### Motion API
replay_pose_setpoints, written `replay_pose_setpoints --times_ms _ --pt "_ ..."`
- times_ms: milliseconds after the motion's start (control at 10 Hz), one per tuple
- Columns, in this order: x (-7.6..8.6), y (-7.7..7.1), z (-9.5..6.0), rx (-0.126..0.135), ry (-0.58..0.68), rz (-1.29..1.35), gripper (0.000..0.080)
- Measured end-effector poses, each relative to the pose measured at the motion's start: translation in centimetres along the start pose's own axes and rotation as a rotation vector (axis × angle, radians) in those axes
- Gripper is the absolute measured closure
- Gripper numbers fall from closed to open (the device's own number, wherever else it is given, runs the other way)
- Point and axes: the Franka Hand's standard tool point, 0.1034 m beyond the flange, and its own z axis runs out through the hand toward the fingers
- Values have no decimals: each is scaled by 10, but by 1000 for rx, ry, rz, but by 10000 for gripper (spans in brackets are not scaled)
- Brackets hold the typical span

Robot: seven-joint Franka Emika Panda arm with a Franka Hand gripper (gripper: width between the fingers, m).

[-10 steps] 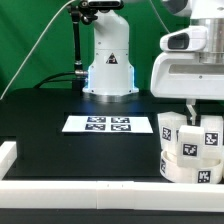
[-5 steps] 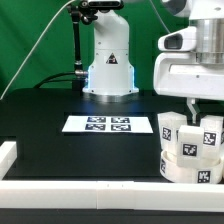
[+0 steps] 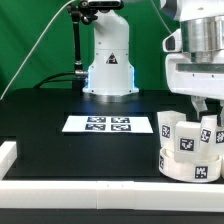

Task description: Assemble stool

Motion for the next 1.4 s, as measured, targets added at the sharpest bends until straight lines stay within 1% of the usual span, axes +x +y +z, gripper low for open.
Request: replay_pose_setpoints --times_ms 300,700,800,900,1000,1100,1200,1400 --pt "-3 -1 1 17 -29 203 461" --pt "-3 0 2 21 -60 437 461" --pt "-4 0 2 20 -64 452 371" --pt "-5 0 2 21 -66 455 371" --pt "-5 0 2 21 -66 445 214" --pt "-5 0 2 21 -66 442 214" --pt "-6 0 2 21 -66 440 161" --pt "-6 0 2 20 -66 436 153"
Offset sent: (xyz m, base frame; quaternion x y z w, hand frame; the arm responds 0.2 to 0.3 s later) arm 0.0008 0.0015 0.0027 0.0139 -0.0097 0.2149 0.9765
